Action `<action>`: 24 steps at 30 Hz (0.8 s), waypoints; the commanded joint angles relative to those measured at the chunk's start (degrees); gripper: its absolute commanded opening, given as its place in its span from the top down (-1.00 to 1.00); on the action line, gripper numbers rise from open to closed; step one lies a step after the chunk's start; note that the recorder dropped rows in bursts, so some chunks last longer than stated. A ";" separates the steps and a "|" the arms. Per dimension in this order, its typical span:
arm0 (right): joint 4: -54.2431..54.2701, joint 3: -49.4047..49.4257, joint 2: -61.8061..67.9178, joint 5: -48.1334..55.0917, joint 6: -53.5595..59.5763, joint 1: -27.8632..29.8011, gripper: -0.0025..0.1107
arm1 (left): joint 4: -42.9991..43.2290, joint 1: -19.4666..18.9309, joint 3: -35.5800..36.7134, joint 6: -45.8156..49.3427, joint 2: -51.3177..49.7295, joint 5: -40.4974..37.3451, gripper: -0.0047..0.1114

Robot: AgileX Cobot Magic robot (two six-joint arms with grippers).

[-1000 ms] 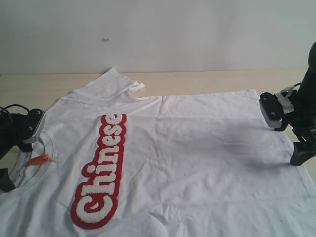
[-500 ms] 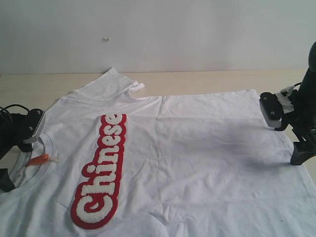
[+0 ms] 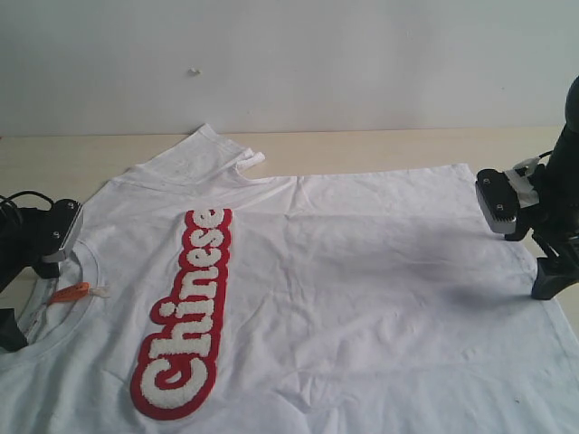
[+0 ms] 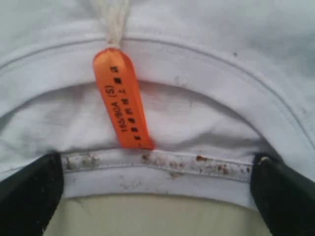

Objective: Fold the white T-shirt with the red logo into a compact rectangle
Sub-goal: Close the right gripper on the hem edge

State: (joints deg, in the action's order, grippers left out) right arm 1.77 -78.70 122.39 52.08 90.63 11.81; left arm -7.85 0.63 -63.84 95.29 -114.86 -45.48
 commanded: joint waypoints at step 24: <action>-0.70 0.08 1.65 -2.46 0.17 0.16 0.96 | 1.48 -0.18 1.19 0.22 -2.62 1.25 -0.89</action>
State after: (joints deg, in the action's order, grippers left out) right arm 1.77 -78.70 122.43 51.34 90.63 11.81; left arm -7.85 0.63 -63.84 95.29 -114.86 -45.48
